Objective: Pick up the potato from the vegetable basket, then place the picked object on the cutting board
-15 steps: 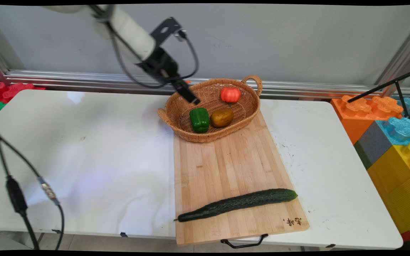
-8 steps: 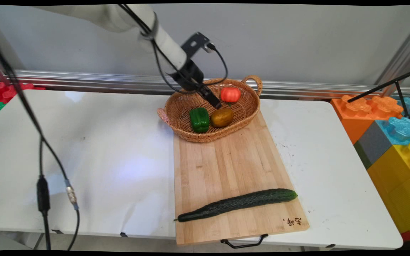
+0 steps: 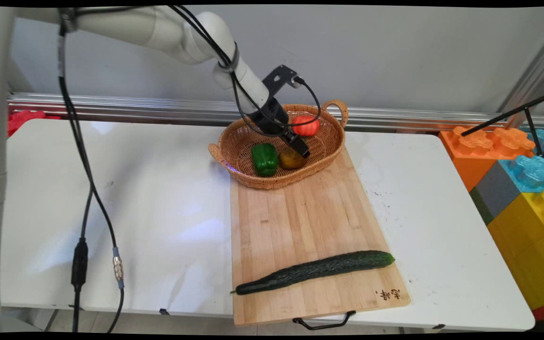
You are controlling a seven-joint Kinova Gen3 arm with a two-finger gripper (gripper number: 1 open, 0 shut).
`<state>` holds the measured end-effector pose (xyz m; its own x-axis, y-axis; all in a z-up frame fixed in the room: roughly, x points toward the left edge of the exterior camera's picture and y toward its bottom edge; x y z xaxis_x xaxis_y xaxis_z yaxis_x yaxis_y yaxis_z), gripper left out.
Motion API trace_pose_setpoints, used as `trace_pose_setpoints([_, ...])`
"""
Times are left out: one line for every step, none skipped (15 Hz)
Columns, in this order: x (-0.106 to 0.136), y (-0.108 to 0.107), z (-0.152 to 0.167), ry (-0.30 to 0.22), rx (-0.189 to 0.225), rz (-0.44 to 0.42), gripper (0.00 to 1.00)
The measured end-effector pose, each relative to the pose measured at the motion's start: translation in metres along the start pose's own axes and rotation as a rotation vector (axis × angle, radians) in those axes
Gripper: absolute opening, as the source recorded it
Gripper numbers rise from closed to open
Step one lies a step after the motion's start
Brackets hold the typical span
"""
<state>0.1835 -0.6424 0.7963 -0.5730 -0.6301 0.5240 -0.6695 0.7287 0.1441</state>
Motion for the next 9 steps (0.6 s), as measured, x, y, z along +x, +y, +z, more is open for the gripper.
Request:
trace_pose_setpoints([0.000, -0.002, 0.006, -0.005, -0.004, -0.002, 1.00])
trace_pose_setpoints([0.000, -0.003, 0.012, -0.012, -0.009, -0.001, 1.00])
trace_pose_setpoints([-0.001, -0.004, 0.016, -0.017, -0.011, 0.003, 1.00])
trace_pose_setpoints([-0.001, -0.004, 0.018, -0.020, -0.012, 0.006, 0.00])
trace_pose_setpoints([-0.001, -0.004, 0.021, -0.024, -0.014, 0.012, 0.00])
trace_pose_setpoints([-0.001, -0.004, 0.023, -0.028, -0.017, 0.020, 0.00])
trace_pose_setpoints([-0.001, -0.003, 0.023, -0.031, -0.019, 0.025, 0.00])
trace_pose_setpoints([-0.001, -0.001, 0.023, -0.032, -0.021, 0.029, 0.00])
trace_pose_setpoints([0.000, 0.001, 0.021, -0.030, -0.023, 0.036, 0.00])
